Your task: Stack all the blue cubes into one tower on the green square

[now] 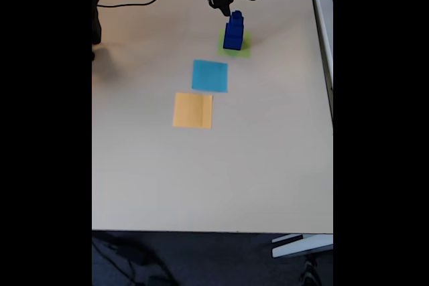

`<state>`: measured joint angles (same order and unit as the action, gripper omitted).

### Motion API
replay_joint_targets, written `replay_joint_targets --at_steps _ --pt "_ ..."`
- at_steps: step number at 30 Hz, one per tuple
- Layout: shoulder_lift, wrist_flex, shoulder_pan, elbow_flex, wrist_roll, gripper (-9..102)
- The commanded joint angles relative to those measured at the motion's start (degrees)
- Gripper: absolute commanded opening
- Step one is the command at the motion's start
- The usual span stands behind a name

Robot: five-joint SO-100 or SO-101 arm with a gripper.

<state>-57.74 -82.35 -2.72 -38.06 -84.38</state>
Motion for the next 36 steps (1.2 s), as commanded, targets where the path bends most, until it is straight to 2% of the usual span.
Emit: replay_joint_targets --at_steps 1,36 --pt "-1.14 -0.18 -0.62 3.69 0.0 0" --pt "2.55 -2.64 -0.53 9.32 0.62 0"
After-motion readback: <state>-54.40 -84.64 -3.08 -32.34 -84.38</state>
